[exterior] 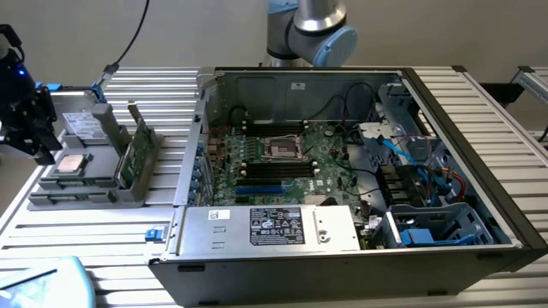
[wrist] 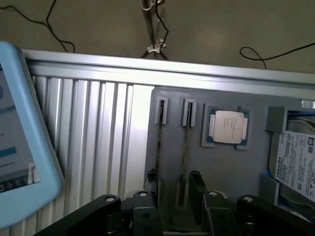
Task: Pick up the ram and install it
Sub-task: 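Pick up the ram and move it above insertion slot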
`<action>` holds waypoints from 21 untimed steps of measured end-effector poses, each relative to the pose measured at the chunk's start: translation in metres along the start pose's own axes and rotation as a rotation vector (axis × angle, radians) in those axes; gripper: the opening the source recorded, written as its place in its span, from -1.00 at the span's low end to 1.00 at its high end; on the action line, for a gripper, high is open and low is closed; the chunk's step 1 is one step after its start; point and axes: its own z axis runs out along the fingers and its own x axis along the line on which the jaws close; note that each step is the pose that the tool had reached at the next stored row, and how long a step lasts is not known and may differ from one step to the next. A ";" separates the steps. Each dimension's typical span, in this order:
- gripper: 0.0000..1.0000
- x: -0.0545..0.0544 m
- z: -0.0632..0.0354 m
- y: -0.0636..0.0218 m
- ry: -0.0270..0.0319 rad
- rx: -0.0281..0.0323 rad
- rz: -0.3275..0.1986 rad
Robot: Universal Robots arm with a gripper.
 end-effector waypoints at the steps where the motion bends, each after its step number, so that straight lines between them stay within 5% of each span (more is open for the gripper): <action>1: -0.22 0.000 0.0017 0.0000 0.0001 0.0001 -0.003; 21: -0.22 0.010 0.0385 -0.0008 0.0005 0.0003 -0.014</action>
